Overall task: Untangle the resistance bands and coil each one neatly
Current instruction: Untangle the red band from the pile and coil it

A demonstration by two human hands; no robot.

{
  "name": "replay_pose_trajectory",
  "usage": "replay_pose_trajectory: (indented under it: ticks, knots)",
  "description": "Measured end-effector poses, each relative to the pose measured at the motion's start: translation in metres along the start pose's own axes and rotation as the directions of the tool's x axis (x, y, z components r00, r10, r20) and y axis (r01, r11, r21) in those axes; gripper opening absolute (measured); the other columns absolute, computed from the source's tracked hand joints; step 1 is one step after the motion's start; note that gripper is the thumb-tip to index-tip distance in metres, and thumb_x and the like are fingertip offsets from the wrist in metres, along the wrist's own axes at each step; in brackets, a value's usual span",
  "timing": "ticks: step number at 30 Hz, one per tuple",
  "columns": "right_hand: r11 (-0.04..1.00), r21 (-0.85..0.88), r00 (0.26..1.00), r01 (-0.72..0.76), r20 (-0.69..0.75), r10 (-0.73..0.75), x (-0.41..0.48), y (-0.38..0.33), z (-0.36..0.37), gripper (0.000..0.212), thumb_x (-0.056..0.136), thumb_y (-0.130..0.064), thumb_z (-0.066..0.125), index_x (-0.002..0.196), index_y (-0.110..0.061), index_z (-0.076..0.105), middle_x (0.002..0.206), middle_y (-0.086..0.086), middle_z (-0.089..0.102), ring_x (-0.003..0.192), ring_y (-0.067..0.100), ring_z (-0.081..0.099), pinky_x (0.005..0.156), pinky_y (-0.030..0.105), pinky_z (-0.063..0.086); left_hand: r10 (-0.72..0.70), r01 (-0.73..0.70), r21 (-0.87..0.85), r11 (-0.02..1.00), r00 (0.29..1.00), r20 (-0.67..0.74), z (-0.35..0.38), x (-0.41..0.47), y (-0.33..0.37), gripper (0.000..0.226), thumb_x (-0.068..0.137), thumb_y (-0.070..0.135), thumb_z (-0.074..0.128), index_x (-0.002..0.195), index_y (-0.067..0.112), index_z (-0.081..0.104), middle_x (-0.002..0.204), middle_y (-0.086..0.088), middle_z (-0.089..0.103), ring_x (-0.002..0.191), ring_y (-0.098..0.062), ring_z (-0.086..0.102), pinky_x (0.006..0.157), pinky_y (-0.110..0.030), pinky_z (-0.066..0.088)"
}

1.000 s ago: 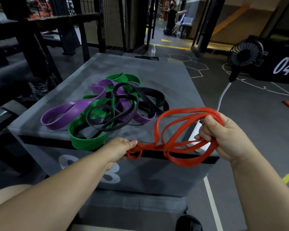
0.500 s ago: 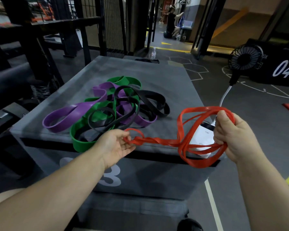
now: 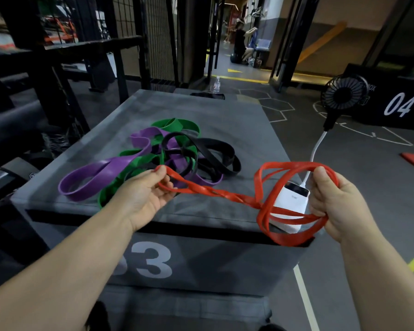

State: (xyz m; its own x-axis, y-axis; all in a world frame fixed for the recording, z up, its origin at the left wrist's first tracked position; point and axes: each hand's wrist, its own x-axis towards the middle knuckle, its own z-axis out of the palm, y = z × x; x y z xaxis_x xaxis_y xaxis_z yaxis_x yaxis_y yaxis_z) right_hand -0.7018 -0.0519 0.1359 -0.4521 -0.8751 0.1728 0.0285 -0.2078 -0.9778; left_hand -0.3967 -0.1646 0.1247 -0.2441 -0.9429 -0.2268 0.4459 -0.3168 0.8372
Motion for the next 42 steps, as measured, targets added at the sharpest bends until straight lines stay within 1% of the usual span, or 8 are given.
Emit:
replay_pose_trajectory:
  ticks: [5,13,19,24,30,36,38,42]
  knots:
    - [0.998,0.058,0.994,0.013,-0.110,-0.006,0.000,-0.001,0.004,0.033,0.069,-0.052,0.067,0.060,-0.024,0.053,0.048,-0.008,0.026,0.038,0.006,0.019,0.037,0.018,0.018,-0.011,0.001,0.202,0.979,0.999,0.048,-0.002,-0.001,0.005,0.028,0.099,0.025,0.047,0.073,0.016,0.049,0.048,0.006,0.035,0.050,-0.010,0.038,0.066,-0.029,0.039]
    - [0.995,0.101,0.983,0.003,-0.185,0.015,0.001,-0.005,-0.004,0.034,0.080,-0.048,0.063,0.073,-0.020,0.044,0.049,-0.010,0.030,0.040,0.004,0.020,0.037,0.019,0.016,0.210,-0.198,0.649,0.735,0.976,0.060,-0.014,0.005,0.012,0.017,0.101,0.020,0.045,0.093,0.020,0.059,0.086,0.000,0.059,0.077,-0.012,0.052,0.068,-0.025,0.043]
    - [0.998,0.020,0.978,-0.052,-0.203,0.055,0.004,0.001,-0.003,0.030,0.097,-0.037,0.056,0.075,-0.018,0.049,0.053,-0.006,0.028,0.041,0.006,0.020,0.037,0.020,0.017,0.053,-0.067,0.275,0.959,0.997,0.060,-0.016,0.006,0.018,0.019,0.100,0.012,0.044,0.108,0.015,0.061,0.075,0.003,0.054,0.055,-0.005,0.049,0.043,-0.011,0.041]
    - [0.998,-0.016,0.984,-0.060,-0.168,0.056,0.002,0.005,0.003,0.030,0.096,-0.035,0.056,0.073,-0.020,0.044,0.053,-0.005,0.027,0.040,0.006,0.020,0.036,0.019,0.018,-0.030,0.011,0.099,0.995,0.982,0.188,-0.011,0.001,0.014,0.022,0.098,-0.002,0.039,0.100,0.006,0.059,0.079,-0.006,0.069,0.068,-0.013,0.069,0.063,-0.020,0.058]
    - [0.998,-0.030,0.988,-0.055,-0.146,0.050,-0.001,0.004,0.003,0.030,0.096,-0.033,0.057,0.072,-0.019,0.044,0.053,-0.005,0.028,0.041,0.006,0.021,0.036,0.019,0.020,-0.098,0.107,-0.123,0.987,0.992,0.076,-0.010,0.004,0.011,0.024,0.090,-0.007,0.037,0.081,0.006,0.054,0.080,-0.007,0.059,0.079,-0.016,0.061,0.074,-0.025,0.058]
    - [0.999,0.020,0.982,-0.029,-0.184,0.032,0.005,0.002,-0.007,0.034,0.093,-0.038,0.059,0.069,-0.022,0.042,0.050,-0.007,0.029,0.039,0.005,0.021,0.035,0.016,0.019,-0.062,0.047,0.101,0.994,0.986,0.154,-0.014,0.005,0.017,0.019,0.091,-0.005,0.047,0.093,0.011,0.057,0.080,-0.002,0.058,0.060,-0.007,0.058,0.056,-0.015,0.053]
    - [1.000,0.016,0.979,-0.005,-0.202,0.008,0.007,0.001,-0.012,0.035,0.092,-0.042,0.059,0.066,-0.024,0.044,0.050,-0.010,0.031,0.038,0.004,0.023,0.036,0.014,0.020,-0.056,-0.039,0.417,0.908,0.976,0.212,-0.019,0.002,0.021,0.027,0.091,-0.008,0.049,0.106,0.012,0.058,0.097,-0.002,0.062,0.071,-0.008,0.062,0.063,-0.016,0.053]
    - [0.999,0.033,0.980,-0.022,-0.196,0.028,0.007,0.000,-0.018,0.040,0.088,-0.050,0.062,0.064,-0.025,0.041,0.048,-0.010,0.029,0.037,0.006,0.023,0.036,0.015,0.022,0.013,-0.217,0.942,0.257,0.975,0.221,-0.025,-0.002,0.024,0.020,0.090,0.009,0.064,0.099,0.026,0.066,0.093,0.007,0.069,0.081,-0.001,0.062,0.065,-0.008,0.041]
